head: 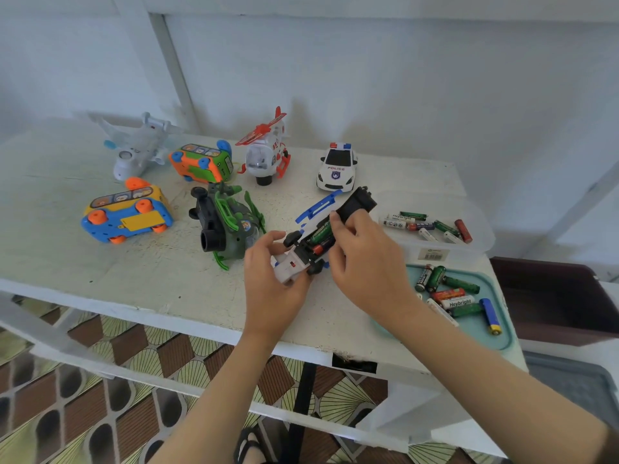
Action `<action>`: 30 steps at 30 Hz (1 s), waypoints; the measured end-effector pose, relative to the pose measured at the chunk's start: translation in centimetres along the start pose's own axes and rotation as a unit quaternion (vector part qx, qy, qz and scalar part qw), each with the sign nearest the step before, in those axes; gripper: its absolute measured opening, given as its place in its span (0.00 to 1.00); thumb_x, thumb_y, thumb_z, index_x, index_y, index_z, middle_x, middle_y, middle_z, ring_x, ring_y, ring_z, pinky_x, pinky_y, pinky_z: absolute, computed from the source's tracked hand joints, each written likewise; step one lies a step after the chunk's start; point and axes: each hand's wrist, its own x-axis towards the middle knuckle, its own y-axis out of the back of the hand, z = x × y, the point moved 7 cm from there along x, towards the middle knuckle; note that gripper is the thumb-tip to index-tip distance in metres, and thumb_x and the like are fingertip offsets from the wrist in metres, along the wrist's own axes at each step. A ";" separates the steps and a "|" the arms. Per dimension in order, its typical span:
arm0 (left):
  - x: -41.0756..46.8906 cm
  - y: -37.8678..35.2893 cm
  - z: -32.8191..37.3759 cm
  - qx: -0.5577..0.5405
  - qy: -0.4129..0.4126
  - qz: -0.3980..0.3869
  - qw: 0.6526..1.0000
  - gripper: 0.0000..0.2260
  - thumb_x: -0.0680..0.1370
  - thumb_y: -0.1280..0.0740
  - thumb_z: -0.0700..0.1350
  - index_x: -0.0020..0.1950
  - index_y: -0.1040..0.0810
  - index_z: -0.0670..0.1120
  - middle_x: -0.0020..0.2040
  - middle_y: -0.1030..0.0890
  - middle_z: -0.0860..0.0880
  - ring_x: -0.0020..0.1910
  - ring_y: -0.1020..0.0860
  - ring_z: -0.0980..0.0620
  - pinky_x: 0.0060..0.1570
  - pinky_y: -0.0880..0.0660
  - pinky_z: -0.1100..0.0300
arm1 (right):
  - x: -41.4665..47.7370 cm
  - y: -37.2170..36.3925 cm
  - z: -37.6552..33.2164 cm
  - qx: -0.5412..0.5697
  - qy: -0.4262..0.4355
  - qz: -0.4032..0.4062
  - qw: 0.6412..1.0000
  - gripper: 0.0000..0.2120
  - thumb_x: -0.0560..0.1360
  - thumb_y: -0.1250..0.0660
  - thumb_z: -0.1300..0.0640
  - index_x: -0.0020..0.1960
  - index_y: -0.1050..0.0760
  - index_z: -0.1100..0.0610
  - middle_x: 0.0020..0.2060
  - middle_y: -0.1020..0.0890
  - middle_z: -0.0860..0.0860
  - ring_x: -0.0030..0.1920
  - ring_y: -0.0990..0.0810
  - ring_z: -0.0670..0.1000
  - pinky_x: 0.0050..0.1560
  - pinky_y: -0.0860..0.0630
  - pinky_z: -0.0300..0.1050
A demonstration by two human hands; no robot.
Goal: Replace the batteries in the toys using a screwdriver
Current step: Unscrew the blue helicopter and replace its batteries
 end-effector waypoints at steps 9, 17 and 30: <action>0.1 0.0 0.1 -0.005 0.006 0.005 1.000 0.24 0.67 0.28 0.41 0.61 0.31 0.50 0.49 0.29 0.60 0.51 0.28 0.63 0.51 0.34 0.74 | -1.4 -2.2 1.1 0.136 -0.079 0.009 0.988 0.24 0.72 0.46 0.55 0.65 0.24 0.59 0.35 0.31 0.44 0.34 0.32 0.47 0.28 0.38 0.34; 0.0 0.1 -0.1 -0.001 0.008 0.000 1.000 0.25 0.68 0.25 0.39 0.62 0.30 0.48 0.48 0.29 0.57 0.51 0.29 0.65 0.51 0.35 0.75 | -2.9 -0.9 1.9 0.315 -0.166 0.060 0.933 0.10 0.74 0.36 0.61 0.55 0.27 0.55 0.32 0.32 0.43 0.31 0.31 0.43 0.32 0.36 0.32; 0.2 0.1 0.1 0.000 0.000 0.013 1.000 0.29 0.67 0.22 0.32 0.60 0.31 0.50 0.47 0.28 0.55 0.47 0.28 0.58 0.50 0.35 0.76 | 0.1 1.8 3.0 0.290 -0.145 0.119 0.938 0.05 0.74 0.32 0.56 0.50 0.23 0.49 0.41 0.21 0.38 0.44 0.25 0.44 0.50 0.30 0.39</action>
